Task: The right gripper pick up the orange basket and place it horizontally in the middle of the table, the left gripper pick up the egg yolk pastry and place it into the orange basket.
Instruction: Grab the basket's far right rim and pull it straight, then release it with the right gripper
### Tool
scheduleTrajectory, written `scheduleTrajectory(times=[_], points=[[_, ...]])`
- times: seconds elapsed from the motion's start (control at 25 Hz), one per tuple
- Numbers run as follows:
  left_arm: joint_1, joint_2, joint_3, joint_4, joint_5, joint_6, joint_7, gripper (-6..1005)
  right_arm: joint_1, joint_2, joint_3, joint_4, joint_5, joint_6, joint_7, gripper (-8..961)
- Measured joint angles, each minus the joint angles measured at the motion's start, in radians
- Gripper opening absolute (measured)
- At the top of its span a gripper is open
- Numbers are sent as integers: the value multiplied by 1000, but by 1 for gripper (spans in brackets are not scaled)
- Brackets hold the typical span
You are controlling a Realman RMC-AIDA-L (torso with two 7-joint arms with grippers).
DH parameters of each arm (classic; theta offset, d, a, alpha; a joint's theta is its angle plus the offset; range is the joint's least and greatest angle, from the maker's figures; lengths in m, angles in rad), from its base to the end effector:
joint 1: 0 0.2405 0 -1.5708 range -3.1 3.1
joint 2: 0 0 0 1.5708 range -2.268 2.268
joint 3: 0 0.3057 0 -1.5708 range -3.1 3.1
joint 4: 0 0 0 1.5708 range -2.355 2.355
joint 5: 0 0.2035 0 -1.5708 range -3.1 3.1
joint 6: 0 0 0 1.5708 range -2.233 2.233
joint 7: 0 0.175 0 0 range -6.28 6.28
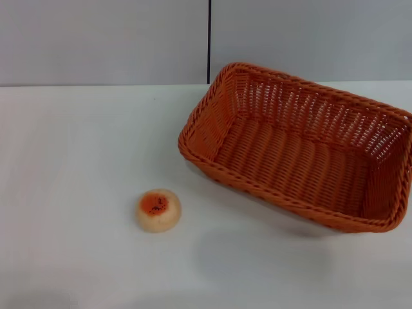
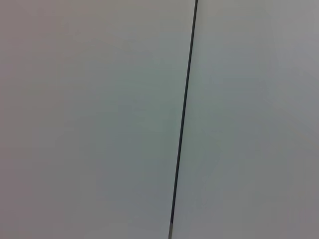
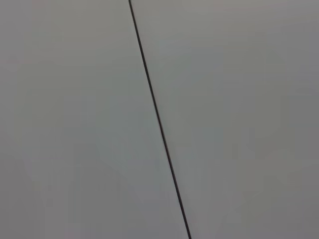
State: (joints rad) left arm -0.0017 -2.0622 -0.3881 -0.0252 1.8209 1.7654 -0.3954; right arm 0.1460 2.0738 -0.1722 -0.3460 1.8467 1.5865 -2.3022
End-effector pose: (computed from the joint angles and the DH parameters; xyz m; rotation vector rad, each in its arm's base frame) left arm -0.4271 0.1724 0.0341 -1.2993 -0.5267 -0.8377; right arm 0.4270 0.2500 0.0821 -1.4028 0.5927 0.9744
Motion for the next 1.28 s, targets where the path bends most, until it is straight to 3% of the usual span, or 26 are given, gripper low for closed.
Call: scheduleTrajectory(times=[0.04,0.08,0.12,0.24,0.28,0.32,0.4,0.44,0.48,0.52,0.6,0.64,0.68,0.72,0.8,0.88,1.12,1.28], points=[[-2,0,0,2,0,-1,0,814,0,-3,0,-98,-51,-32,115,759],[-11,0,2,8,0,-8,0,814,11,-8,1,-277,-171,-93,332,759],[-11,0,2,8,0,-8,0,814,11,-8,1,-277,-171,-93,332,759],[-23,0,2,13,0,-17,0,814,45,-10,0,-535,-366,-115,633,760],[-28,1,1,17,0,-17,-1,814,71,-9,-11,-674,-457,-103,772,760],[-28,1,1,17,0,-17,-1,814,71,-9,-11,-674,-457,-103,772,760],[-35,2,0,23,-1,-17,-1,814,98,-13,-51,-806,-547,-85,923,760],[-42,2,0,28,-2,-19,-1,814,114,-23,-87,-868,-598,-72,1004,760],[-49,2,0,31,-2,-22,-1,814,139,-50,-156,-932,-668,-38,1123,760],[-52,2,1,33,-2,-24,-1,814,139,-50,-156,-932,-668,-38,1123,760],[-59,2,3,35,-2,-26,0,814,172,-93,-242,-955,-723,16,1229,760],[-61,2,3,36,-2,-26,0,814,196,-123,-293,-949,-753,55,1284,760],[-64,1,3,36,-2,-27,0,814,248,-173,-365,-918,-803,106,1355,760],[-64,1,3,36,-2,-27,0,814,248,-173,-365,-918,-803,106,1355,760],[-64,1,3,37,-2,-24,0,814,308,-213,-409,-880,-862,151,1400,760],[-59,2,3,38,-2,-18,0,814,391,-240,-426,-849,-986,194,1427,760],[-42,2,3,40,-2,-16,0,814,481,-240,-437,-821,-1111,201,1421,760],[-27,2,3,39,-2,-6,0,814,532,-242,-452,-713,-1118,188,1356,759]])
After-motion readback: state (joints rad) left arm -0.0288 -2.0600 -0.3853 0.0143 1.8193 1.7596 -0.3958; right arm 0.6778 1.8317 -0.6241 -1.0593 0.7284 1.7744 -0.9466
